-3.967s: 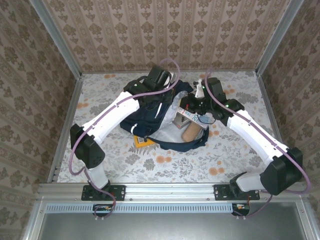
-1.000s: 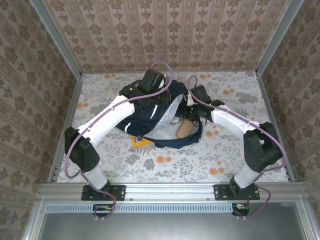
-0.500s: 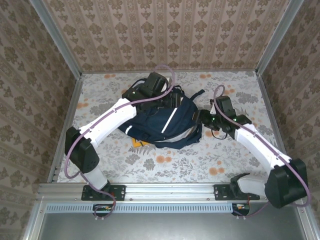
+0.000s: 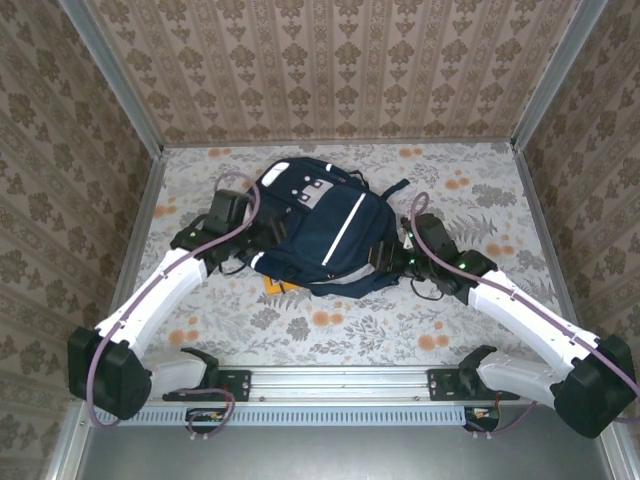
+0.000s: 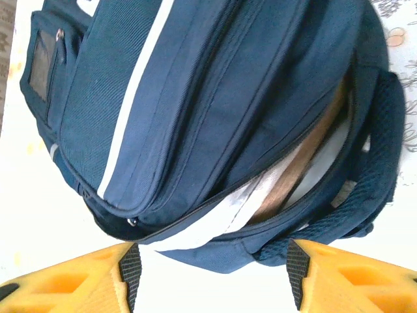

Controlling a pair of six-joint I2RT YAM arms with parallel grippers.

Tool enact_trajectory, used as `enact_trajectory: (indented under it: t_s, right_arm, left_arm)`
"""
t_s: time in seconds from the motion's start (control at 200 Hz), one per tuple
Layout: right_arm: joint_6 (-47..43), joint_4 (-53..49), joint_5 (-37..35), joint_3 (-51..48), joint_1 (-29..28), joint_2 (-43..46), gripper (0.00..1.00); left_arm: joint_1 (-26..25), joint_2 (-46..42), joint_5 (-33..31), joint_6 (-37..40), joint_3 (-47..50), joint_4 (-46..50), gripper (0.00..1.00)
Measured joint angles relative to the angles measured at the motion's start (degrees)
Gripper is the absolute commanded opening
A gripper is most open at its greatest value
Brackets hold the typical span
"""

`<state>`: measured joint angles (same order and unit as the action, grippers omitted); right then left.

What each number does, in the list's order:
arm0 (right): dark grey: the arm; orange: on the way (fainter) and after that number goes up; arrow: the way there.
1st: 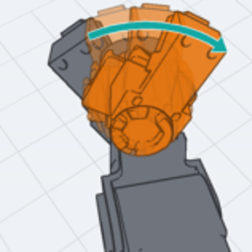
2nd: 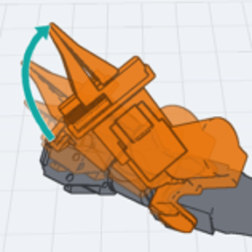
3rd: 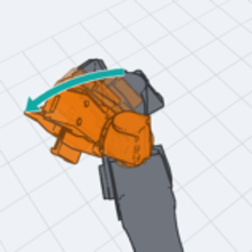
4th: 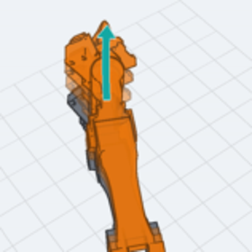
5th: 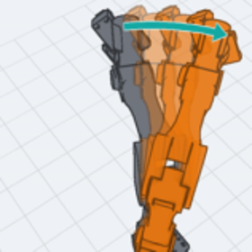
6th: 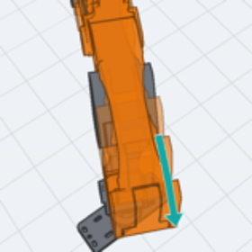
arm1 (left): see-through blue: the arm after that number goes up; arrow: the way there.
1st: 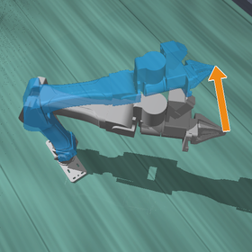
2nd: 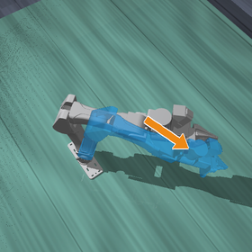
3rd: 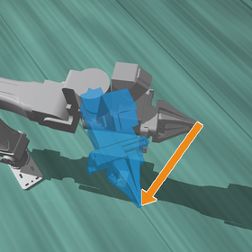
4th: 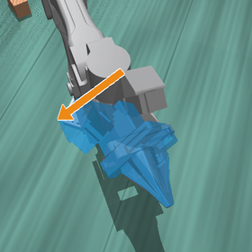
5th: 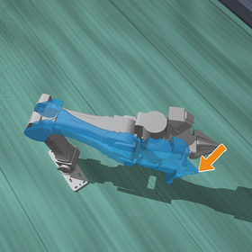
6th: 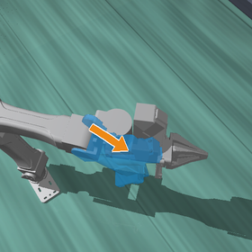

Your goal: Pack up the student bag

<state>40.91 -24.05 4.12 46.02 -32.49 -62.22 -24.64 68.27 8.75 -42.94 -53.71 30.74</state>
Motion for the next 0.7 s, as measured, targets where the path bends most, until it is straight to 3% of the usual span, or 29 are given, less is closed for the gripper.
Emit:
enact_trajectory:
  t_s: [0.195,0.285,0.475,0.56,0.705]
  right_arm:
    - [0.0,-0.5,-4.6,2.3,-8.2,-4.5,0.63]
    - [-0.2,-0.4,-6.6,4.9,-11.9,-7.2,0.63]
    - [-0.2,-0.3,-9.4,9.1,-18.4,-12.8,0.62]
    - [-0.2,-0.2,-9.8,9.2,-19.2,-13.8,0.61]
    - [-0.2,0.5,-9.7,9.2,-19.3,-15.4,0.57]
  left_arm:
    - [8.3,1.1,6.0,-5.2,10.9,-4.5,0.58]
    - [9.0,4.1,8.1,-7.1,12.3,-7.6,0.52]
    - [9.6,8.0,10.1,-8.9,13.0,-13.0,0.54]
    - [9.7,8.0,10.2,-9.0,13.2,-13.5,0.55]
    - [9.7,8.3,10.1,-8.9,13.7,-14.5,0.46]
